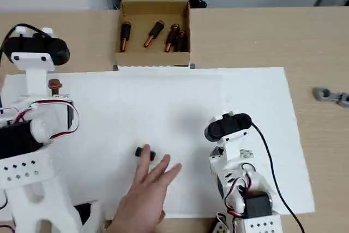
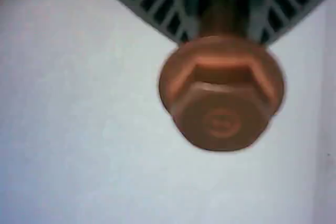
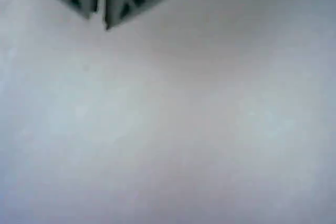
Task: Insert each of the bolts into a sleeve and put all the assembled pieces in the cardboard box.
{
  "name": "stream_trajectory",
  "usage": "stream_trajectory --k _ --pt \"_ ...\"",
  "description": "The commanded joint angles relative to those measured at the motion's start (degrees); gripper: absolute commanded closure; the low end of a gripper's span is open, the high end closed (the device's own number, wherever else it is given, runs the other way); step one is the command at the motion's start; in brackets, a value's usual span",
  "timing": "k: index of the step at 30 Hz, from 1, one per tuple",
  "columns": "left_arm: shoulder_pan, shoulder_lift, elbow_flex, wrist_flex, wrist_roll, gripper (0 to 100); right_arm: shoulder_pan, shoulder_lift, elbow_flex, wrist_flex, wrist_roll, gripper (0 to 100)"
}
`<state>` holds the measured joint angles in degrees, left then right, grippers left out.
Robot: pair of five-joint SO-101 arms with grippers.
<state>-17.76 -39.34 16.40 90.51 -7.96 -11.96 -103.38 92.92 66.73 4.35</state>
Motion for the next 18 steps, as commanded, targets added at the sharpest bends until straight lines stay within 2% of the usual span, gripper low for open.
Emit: stream_trajectory --k 1,6,13,18 --pt "0.0 -1.5 -0.2 -1.1 -0.2 100 0.3 -0.7 -0.3 -1.2 0.2 99.1" --pt "-0.1 -1.5 -0.1 -1.1 0.4 100 0.3 -0.7 -0.3 -1.2 0.2 99.1" --pt "-0.4 -1.8 2.9 -2.3 8.3 100 0.3 -0.7 -0.3 -1.2 0.2 99.1" --pt "-0.5 -1.9 2.9 -2.3 10.3 100 0.3 -0.7 -0.3 -1.2 0.2 99.1"
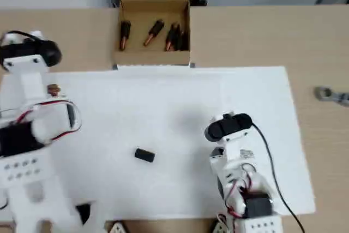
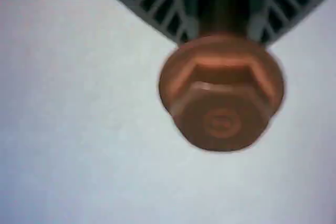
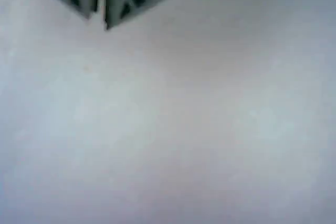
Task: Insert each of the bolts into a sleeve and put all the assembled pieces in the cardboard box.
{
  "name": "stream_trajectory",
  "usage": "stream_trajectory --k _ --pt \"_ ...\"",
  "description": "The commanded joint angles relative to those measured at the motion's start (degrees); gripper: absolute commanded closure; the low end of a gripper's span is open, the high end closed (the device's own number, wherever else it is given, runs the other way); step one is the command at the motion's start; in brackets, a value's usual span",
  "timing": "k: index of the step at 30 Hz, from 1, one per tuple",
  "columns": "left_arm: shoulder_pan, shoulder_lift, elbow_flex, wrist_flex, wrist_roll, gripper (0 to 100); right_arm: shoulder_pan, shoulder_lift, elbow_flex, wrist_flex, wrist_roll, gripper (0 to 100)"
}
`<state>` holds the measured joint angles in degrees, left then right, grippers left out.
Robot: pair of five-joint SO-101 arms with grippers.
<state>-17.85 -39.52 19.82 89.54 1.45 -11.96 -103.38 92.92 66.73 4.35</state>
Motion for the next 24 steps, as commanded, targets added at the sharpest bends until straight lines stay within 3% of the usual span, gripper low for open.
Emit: stream_trajectory --k 1,4,9,17,24 --pt "-0.4 -1.8 -0.3 -1.2 1.1 100 0.3 -0.7 -0.3 -1.2 0.2 99.1" --pt "-0.4 -1.8 -0.2 -0.5 1.5 100 0.3 -0.7 -0.3 -1.2 0.2 99.1" --pt "-0.3 -1.3 1.5 -0.4 10.6 100 0.3 -0.7 -0.3 -1.2 0.2 99.1" --pt "-0.4 -1.3 18.5 -9.0 4.0 100 0.3 -0.7 -0.3 -1.2 0.2 99.1" --pt "0.0 -1.7 17.3 -9.5 3.8 100 0.3 -0.7 -0.3 -1.2 0.2 99.1"
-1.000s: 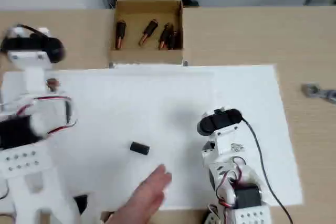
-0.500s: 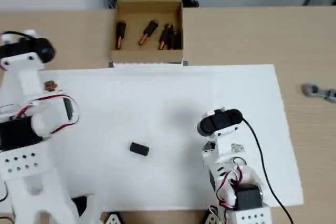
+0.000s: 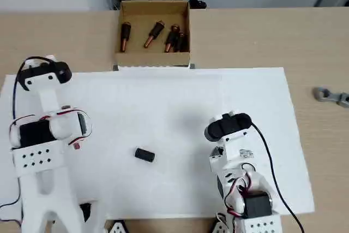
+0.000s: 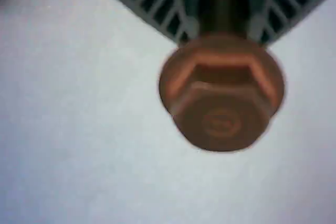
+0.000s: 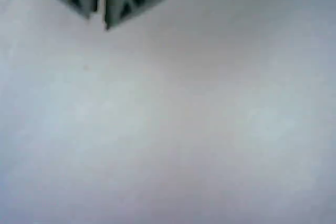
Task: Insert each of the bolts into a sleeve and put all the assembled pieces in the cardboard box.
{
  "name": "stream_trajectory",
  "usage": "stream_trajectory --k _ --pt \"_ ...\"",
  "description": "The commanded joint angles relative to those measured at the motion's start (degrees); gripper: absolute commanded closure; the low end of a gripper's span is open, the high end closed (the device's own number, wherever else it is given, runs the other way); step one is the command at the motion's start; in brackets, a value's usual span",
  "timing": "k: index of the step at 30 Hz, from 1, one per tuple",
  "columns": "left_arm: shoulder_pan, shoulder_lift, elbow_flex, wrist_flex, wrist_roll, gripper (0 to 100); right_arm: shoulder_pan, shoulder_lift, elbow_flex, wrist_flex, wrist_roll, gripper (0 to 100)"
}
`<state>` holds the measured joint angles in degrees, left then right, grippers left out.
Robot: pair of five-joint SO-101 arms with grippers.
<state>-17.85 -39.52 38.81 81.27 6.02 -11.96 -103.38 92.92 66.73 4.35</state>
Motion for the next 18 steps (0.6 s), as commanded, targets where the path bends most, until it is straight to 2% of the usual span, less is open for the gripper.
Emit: stream_trajectory --k 1,5,18 --pt "0.0 -1.7 -1.8 -1.2 -1.7 100 0.3 -0.7 -0.3 -1.2 0.2 99.1" --pt "-0.3 -1.7 -2.2 -0.4 -3.3 100 -0.5 -0.7 -0.3 -1.2 0.2 99.1" --pt "-0.3 -1.4 -22.8 15.5 -3.7 100 -1.7 -0.7 -0.2 -1.2 0.4 99.1"
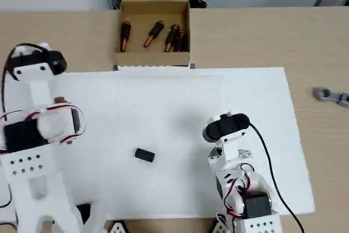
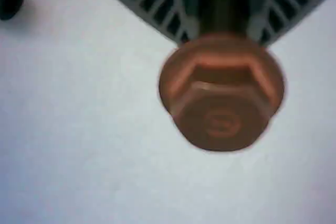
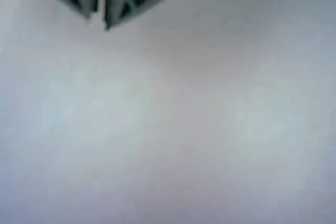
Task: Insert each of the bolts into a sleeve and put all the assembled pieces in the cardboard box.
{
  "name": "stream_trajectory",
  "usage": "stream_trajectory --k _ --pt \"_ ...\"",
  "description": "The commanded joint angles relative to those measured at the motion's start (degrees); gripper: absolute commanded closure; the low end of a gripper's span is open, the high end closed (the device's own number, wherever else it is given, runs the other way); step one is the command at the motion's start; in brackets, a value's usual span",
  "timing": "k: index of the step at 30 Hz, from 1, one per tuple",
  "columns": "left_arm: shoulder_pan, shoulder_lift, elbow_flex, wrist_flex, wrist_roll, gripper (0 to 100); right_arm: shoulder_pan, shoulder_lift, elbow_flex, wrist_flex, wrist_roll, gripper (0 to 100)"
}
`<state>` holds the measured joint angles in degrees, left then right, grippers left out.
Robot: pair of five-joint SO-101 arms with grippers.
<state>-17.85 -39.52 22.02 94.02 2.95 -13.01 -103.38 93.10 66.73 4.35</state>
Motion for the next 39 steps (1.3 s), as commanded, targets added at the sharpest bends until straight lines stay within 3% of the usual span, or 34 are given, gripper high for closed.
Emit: stream_trajectory --k 1,8,14,19,24,33,39 --pt "-0.3 -1.5 -7.3 3.8 -0.6 100 -0.7 -0.7 -0.4 -1.2 0.4 99.1" --pt "-0.4 -1.7 -12.3 6.2 -0.6 100 -0.1 -0.7 -0.8 -2.2 0.4 99.1" --pt "-0.4 -1.3 -14.1 6.0 -0.6 100 4.6 1.5 -8.8 -5.8 -1.9 99.1" --pt "-0.4 -1.2 -14.0 6.0 -0.6 100 3.7 15.9 -21.5 -2.1 5.5 99.5" --pt "-0.4 -1.3 -14.0 6.0 -0.7 100 2.6 36.6 -39.4 0.2 6.2 99.5" --pt "-0.4 -1.5 -14.0 5.9 -3.9 100 -9.8 61.6 -65.5 9.2 6.8 99.0" --pt "-0.4 -1.7 -13.9 5.1 -3.9 100 -20.7 71.1 -74.6 14.9 15.4 86.6"
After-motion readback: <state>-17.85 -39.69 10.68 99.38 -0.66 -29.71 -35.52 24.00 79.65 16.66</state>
